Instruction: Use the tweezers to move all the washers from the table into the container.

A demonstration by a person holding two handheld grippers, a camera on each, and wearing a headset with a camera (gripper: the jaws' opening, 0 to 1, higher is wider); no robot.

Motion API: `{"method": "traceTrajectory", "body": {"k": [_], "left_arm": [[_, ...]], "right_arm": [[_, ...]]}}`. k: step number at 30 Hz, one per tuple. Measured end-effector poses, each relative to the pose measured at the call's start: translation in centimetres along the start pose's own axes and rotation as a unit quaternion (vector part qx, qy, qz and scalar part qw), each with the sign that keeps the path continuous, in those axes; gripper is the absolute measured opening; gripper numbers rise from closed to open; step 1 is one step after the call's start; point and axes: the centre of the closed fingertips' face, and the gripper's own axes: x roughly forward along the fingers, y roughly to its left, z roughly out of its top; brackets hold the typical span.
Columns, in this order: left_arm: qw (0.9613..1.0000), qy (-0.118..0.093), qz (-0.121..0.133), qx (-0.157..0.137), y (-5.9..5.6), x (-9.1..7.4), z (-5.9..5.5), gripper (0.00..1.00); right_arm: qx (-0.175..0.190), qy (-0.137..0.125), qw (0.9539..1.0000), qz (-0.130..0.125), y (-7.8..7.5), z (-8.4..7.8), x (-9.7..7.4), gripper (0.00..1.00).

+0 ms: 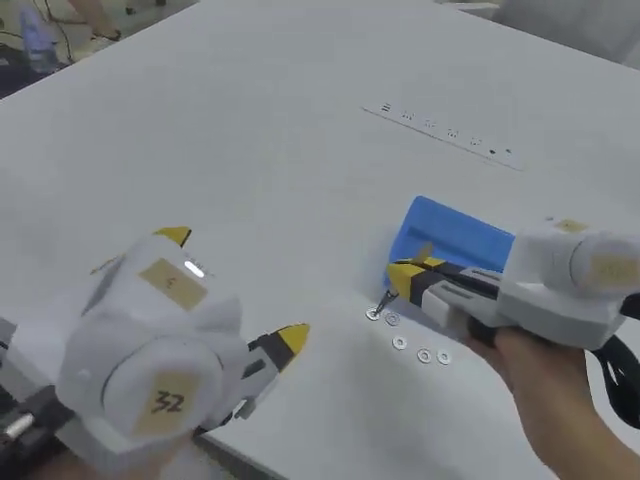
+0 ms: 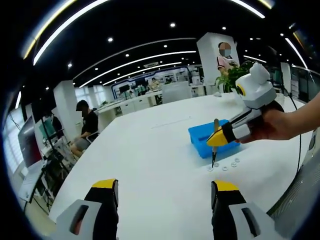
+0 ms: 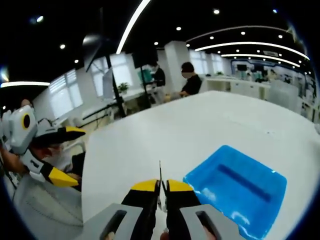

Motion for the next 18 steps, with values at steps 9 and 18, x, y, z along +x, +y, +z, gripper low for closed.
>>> {"method": "traceTrajectory", "body": {"k": [9, 18], "left_arm": [[1.0, 0.001, 0.004, -0.004, 0.3, 0.0, -0.1, 0.76], [1.0, -0.001, 0.002, -0.004, 0.3, 0.0, -0.1, 0.75]], "right_arm": [[-0.015, 0.008, 0.9999, 0.0, 0.0, -0.3, 1.1, 0.02], [-0.028, 0.017, 0.9995, -0.001, -0.1, -0.7, 1.2, 0.02]]}}
